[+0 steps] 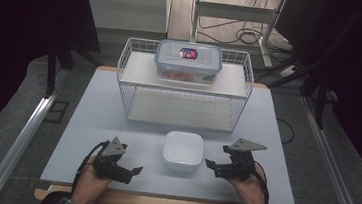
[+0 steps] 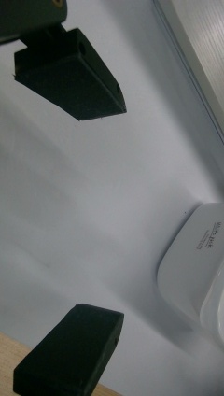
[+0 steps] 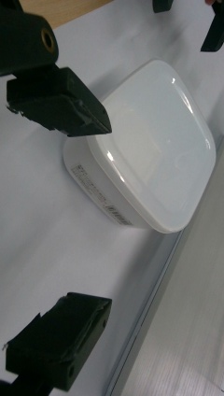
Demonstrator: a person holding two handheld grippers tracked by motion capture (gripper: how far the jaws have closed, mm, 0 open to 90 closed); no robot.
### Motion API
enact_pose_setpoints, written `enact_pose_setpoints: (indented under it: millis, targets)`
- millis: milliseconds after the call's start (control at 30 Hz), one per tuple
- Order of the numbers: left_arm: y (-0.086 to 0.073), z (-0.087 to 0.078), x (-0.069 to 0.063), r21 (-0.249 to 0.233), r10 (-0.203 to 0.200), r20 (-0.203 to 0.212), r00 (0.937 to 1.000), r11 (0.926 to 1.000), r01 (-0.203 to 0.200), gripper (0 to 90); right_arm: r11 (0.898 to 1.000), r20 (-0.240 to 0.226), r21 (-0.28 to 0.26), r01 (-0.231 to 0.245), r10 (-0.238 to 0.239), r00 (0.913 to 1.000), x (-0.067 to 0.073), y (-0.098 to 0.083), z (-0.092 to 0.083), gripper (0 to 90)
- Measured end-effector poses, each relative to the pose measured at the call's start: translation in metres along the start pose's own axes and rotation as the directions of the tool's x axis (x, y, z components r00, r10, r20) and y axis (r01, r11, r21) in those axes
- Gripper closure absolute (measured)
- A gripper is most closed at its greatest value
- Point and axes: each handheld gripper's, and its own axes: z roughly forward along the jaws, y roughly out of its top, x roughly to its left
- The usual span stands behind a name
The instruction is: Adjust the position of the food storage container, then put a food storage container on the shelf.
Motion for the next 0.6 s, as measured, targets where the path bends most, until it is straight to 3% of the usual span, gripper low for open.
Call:
enact_pose_setpoints:
  millis: [233, 467, 600]
  targets:
    - [0.001, 0.001, 0.001, 0.008, -0.020, 0.010, 0.9997, 0.9998, 0.020, 3.2, 1.000, -0.006, -0.013, -0.026, 0.026, 0.9997, -0.003, 0.000, 0.000, 7.9]
    - [0.006, 0.003, 0.001, 0.026, -0.046, 0.023, 0.9987, 0.9986, 0.046, 3.5, 1.000, 0.001, -0.012, -0.018, 0.018, 0.9998, 0.000, 0.002, 0.003, 4.5]
    - [0.013, 0.005, 0.004, 0.023, -0.073, 0.055, 0.9958, 0.9971, 0.072, 3.4, 1.000, 0.000, 0.009, -0.020, 0.020, 0.9998, 0.002, 0.004, 0.007, 2.7]
